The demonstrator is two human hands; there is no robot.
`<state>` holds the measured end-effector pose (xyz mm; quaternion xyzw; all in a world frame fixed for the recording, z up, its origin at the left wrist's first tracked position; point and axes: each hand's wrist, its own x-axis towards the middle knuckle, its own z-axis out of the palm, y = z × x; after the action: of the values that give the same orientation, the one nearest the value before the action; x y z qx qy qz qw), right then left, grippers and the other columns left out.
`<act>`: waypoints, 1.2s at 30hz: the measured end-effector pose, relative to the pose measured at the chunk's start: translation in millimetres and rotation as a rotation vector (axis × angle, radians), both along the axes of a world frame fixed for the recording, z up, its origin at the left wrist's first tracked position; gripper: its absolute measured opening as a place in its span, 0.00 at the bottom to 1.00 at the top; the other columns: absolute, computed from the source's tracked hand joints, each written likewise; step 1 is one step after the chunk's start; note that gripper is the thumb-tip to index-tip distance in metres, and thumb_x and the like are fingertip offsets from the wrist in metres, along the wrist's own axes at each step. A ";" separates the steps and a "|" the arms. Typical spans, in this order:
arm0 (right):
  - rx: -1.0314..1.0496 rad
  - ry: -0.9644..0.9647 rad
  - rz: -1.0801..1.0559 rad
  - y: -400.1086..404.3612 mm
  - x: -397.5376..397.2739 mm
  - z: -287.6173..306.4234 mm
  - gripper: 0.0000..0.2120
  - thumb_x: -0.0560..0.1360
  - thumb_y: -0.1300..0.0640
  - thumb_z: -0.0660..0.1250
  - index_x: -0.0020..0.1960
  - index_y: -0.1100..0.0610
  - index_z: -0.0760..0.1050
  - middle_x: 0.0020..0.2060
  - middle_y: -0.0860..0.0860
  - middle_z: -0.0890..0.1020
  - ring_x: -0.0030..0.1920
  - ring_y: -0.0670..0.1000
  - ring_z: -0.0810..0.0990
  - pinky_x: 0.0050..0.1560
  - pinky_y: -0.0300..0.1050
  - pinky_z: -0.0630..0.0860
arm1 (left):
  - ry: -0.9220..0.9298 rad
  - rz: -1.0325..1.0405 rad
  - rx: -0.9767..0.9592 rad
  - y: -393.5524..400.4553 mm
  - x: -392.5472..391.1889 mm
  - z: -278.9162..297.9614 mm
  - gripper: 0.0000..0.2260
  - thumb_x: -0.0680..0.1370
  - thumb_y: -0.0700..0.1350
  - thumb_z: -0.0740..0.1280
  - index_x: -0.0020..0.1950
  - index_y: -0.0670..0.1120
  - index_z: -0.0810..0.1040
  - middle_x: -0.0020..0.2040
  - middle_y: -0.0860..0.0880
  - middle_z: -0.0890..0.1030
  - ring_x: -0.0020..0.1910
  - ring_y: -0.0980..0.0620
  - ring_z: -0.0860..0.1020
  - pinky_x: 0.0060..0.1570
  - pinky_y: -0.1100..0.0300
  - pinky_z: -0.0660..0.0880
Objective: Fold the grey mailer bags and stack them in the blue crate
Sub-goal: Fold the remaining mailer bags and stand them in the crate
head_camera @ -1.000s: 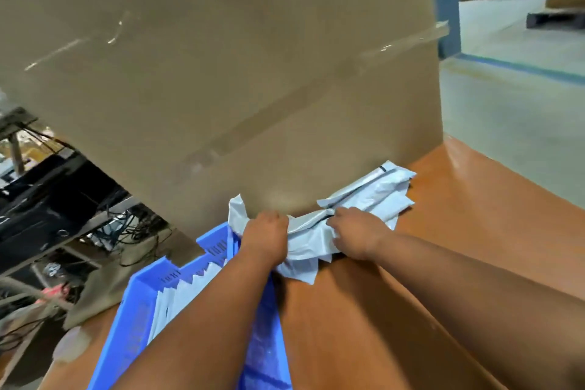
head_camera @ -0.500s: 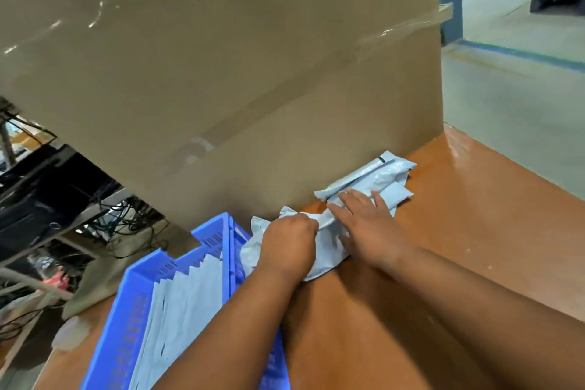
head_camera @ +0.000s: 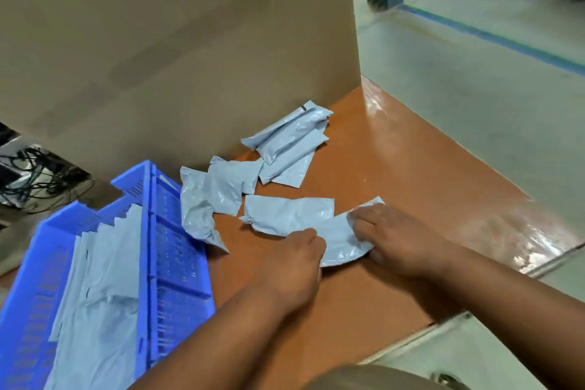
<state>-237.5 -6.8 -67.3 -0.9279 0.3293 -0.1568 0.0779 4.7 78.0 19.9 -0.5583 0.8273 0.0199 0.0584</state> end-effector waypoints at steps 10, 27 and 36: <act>0.097 0.058 0.094 51.4 -77.5 -11.7 0.24 0.80 0.53 0.57 0.75 0.48 0.74 0.81 0.50 0.68 0.81 0.52 0.66 0.78 0.51 0.66 | 0.224 0.053 -0.021 66.4 -15.3 -71.9 0.14 0.72 0.40 0.67 0.58 0.44 0.75 0.78 0.39 0.72 0.77 0.39 0.72 0.72 0.42 0.74; 0.165 0.381 -0.023 44.5 -16.9 28.8 0.35 0.82 0.29 0.51 0.83 0.44 0.56 0.85 0.53 0.54 0.85 0.57 0.49 0.83 0.66 0.46 | 0.110 0.371 -0.075 -27.6 -19.6 -57.0 0.18 0.83 0.55 0.61 0.66 0.45 0.77 0.68 0.44 0.74 0.65 0.40 0.74 0.64 0.45 0.75; 0.149 0.350 -0.121 46.5 -4.8 24.2 0.30 0.84 0.32 0.48 0.80 0.45 0.62 0.84 0.53 0.57 0.85 0.58 0.50 0.81 0.70 0.48 | 0.316 0.432 -0.082 -34.0 -38.9 -42.4 0.21 0.87 0.51 0.59 0.76 0.41 0.72 0.83 0.39 0.63 0.82 0.39 0.60 0.80 0.44 0.60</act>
<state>-242.3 39.6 -43.0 -0.9111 0.4037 0.0271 0.0785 -34.2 44.0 -22.4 -0.7139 0.6878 0.0853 -0.0996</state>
